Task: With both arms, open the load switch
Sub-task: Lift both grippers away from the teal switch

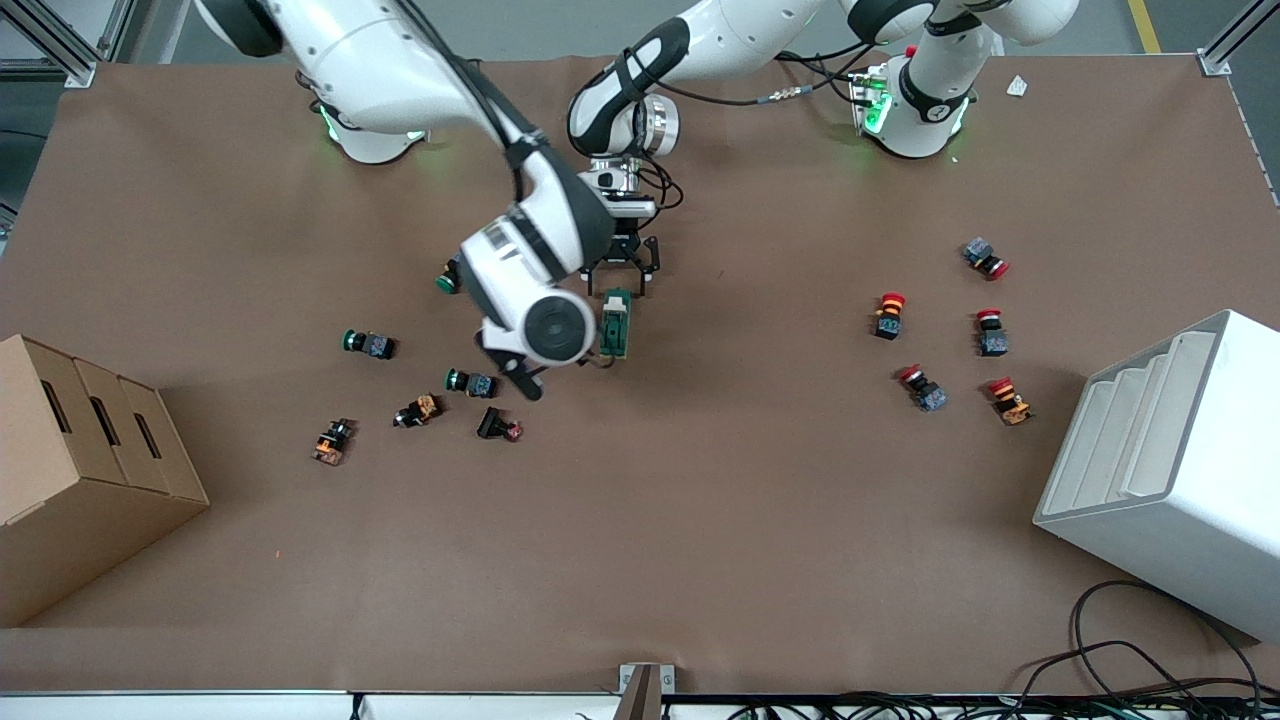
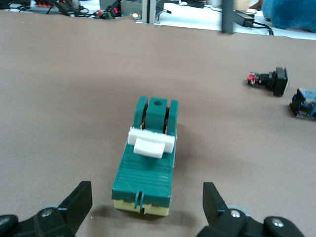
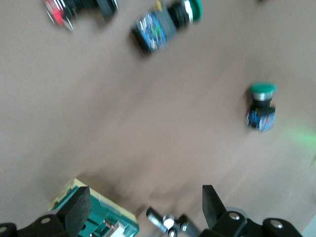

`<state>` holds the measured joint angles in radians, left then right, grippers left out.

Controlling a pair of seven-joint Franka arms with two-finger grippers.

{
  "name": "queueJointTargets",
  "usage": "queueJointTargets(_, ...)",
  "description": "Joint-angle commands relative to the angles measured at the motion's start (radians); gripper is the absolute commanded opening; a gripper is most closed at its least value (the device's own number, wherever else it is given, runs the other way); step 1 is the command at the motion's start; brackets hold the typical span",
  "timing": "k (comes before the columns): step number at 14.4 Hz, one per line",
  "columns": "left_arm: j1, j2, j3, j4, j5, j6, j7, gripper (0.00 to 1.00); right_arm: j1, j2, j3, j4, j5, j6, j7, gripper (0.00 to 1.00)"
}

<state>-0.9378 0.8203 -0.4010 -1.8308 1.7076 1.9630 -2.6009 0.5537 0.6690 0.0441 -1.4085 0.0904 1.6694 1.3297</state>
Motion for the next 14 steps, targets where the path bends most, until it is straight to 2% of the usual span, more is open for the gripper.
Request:
queueJointTargets(1, 0.014, -0.084, -0.005, 0.007, -0.133, 0.017, 0.099, 0.99, -0.115, -0.077, 0.017, -0.046, -0.017, -0.008, -0.221, 1.00)
queueJointTargets(4, 0.049, -0.134, -0.010, 0.091, -0.345, 0.020, 0.316, 0.99, -0.239, -0.149, 0.017, -0.066, -0.020, -0.031, -0.508, 1.00)
queueJointTargets(7, 0.102, -0.208, -0.001, 0.177, -0.636, 0.011, 0.659, 1.00, -0.352, -0.201, 0.017, -0.067, -0.055, -0.052, -0.793, 1.00)
queueJointTargets(12, 0.261, -0.348, -0.001, 0.215, -0.888, -0.009, 0.968, 1.00, -0.515, -0.275, 0.017, -0.066, -0.083, -0.056, -1.177, 1.00)
queueJointTargets(14, 0.318, -0.372, -0.002, 0.281, -0.965, -0.091, 1.089, 1.00, -0.564, -0.307, 0.017, -0.063, -0.095, -0.051, -1.263, 1.00)
